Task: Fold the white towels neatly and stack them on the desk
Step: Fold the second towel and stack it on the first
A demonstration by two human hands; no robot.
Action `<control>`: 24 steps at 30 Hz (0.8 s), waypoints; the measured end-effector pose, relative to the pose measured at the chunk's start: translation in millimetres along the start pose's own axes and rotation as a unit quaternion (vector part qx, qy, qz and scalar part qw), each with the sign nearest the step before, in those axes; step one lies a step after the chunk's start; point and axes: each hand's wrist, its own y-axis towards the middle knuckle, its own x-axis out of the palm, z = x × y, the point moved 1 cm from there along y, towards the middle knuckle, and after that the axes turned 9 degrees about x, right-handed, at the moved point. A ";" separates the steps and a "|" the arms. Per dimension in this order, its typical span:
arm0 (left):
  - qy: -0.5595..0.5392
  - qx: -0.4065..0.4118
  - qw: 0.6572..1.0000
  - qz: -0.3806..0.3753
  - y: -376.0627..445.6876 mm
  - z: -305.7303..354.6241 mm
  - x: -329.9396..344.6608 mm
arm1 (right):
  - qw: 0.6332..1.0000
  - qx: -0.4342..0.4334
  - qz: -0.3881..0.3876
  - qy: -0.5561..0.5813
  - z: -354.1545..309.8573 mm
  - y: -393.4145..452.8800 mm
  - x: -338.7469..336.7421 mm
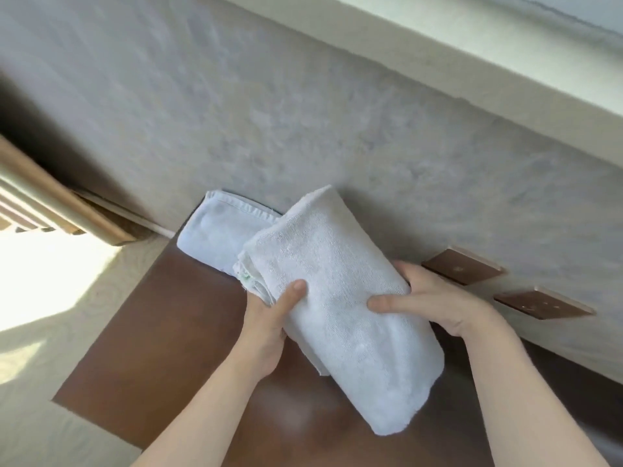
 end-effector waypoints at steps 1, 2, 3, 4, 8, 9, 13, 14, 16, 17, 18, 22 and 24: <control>-0.015 -0.004 1.000 0.024 8.8 4.9 -10.6 | 1.000 -0.010 0.006 -0.023 -21.5 10.3 3.8; -0.025 -0.007 0.999 0.044 16.8 9.8 -20.9 | 0.999 -0.023 0.014 -0.045 -42.1 20.0 8.3; -0.034 -0.008 0.998 0.059 24.8 13.2 -31.8 | 0.997 -0.037 0.026 -0.063 -61.5 29.4 13.3; -0.042 -0.012 0.996 0.075 31.8 17.8 -40.2 | 0.995 -0.052 0.040 -0.081 -78.3 39.0 18.5; -0.050 -0.020 0.992 0.113 57.0 28.2 -68.3 | 0.981 -0.081 0.092 -0.154 -117.2 75.8 37.6; -0.047 -0.021 0.992 0.118 62.3 28.4 -73.6 | 0.978 -0.080 0.098 -0.164 -119.9 83.9 41.8; -0.055 -0.040 0.992 0.103 72.7 25.5 -85.3 | 0.967 -0.071 0.132 -0.205 -121.7 102.4 55.8; -0.062 -0.045 0.992 0.098 73.1 25.9 -85.6 | 0.965 -0.069 0.140 -0.211 -121.5 103.6 58.1; -0.082 -0.059 0.990 0.101 73.4 22.2 -89.8 | 0.960 -0.069 0.154 -0.222 -122.7 100.8 61.5; -0.097 -0.066 0.988 0.100 73.0 23.4 -88.7 | 0.957 -0.075 0.161 -0.229 -125.3 96.3 63.2; -0.108 -0.075 0.986 0.105 72.5 25.5 -86.3 | 0.953 -0.085 0.169 -0.236 -128.4 89.6 65.0; -0.171 -0.101 0.974 0.106 76.9 35.3 -69.1 | 0.915 -0.153 0.237 -0.289 -141.7 54.3 72.8; -0.156 -0.102 0.977 0.105 84.0 39.0 -58.2 | 0.854 -0.222 0.321 -0.346 -145.3 38.9 78.8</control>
